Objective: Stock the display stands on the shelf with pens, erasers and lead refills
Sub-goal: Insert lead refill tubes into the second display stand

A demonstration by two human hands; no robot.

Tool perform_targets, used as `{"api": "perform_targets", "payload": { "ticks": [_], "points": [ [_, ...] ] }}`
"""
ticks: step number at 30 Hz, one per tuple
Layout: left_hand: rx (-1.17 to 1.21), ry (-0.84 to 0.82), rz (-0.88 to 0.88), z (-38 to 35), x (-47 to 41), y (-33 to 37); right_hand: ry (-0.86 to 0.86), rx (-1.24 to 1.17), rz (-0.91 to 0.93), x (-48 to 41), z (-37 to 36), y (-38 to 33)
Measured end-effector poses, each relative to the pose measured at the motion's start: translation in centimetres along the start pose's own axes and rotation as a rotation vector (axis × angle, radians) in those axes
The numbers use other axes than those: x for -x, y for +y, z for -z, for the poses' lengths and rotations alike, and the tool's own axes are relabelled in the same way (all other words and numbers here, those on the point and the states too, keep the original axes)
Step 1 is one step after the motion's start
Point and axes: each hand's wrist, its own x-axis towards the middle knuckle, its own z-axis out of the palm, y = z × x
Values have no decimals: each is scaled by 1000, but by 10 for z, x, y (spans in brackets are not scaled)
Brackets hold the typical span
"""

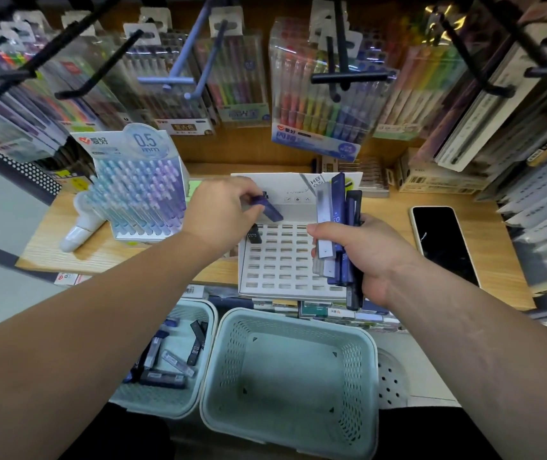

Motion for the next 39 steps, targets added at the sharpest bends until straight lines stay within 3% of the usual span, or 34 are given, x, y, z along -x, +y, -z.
{"api": "perform_targets", "payload": {
  "ticks": [7,22,34,39],
  "points": [
    [-174,-187,-170,-8,-9,-4,3,-17,7,0,0,-2],
    [-418,-311,-215,-5,-18,8,-8,-20,11,-4,-2,3],
    [-369,-211,-245,-15,-20,-10,-2,-5,13,-7,-4,4],
    [-298,-75,-194,-22,-17,-10,-4,-7,16,-7,-5,6]
  ]
}}
